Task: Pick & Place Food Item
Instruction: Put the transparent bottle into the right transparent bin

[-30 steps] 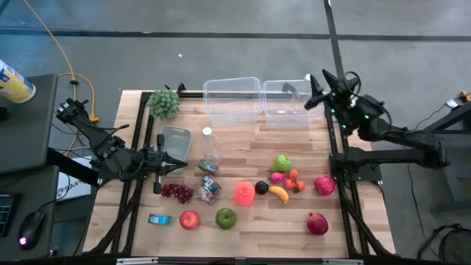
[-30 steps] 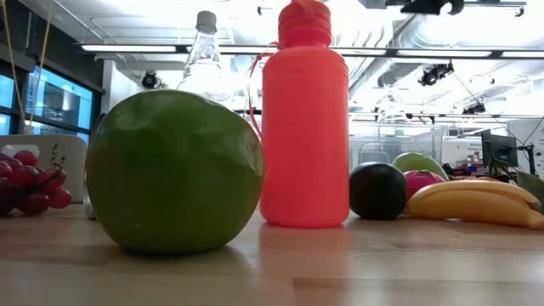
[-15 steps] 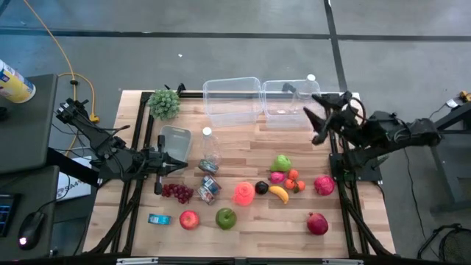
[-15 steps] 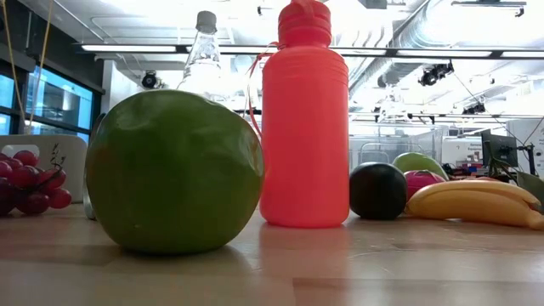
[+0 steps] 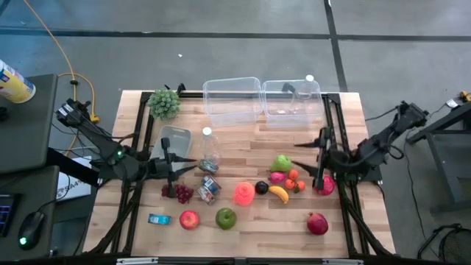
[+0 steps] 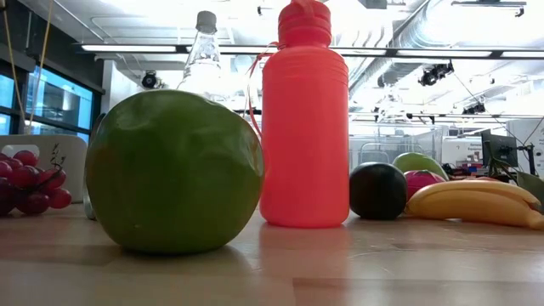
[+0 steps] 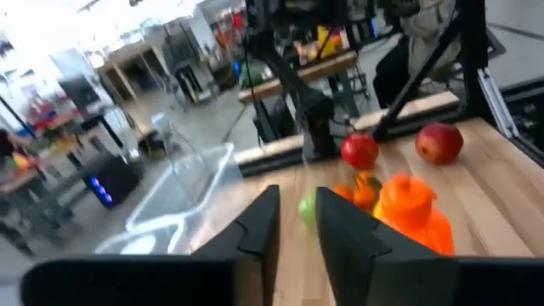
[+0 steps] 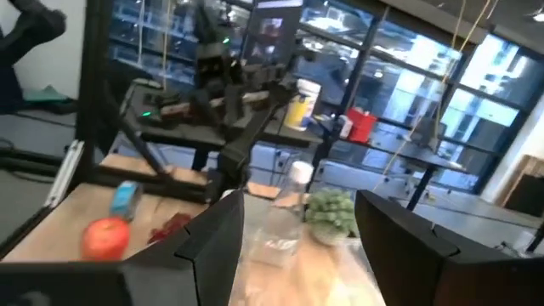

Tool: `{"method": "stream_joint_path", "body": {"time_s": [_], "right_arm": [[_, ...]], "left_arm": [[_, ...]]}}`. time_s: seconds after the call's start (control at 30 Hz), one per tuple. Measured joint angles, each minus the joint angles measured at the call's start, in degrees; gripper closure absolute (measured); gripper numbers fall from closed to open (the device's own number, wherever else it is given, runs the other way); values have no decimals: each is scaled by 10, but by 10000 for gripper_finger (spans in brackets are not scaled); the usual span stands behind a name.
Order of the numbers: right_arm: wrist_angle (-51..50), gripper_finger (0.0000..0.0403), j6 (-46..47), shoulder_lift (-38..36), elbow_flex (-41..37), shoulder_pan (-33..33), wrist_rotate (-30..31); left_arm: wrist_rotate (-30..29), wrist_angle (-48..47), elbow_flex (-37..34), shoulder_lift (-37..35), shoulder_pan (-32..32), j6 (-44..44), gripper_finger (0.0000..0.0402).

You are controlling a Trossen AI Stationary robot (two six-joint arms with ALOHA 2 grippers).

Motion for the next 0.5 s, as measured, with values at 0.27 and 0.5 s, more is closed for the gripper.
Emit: {"method": "stream_joint_path", "body": {"time_s": [0.27,0.5], "right_arm": [[0,188,35,64,0,76,27],[1,188,133,133,0,104,24]], "left_arm": [[-1,15,0,30,0,-29,253],[-75,19,0,44,0,-41,220]]}}
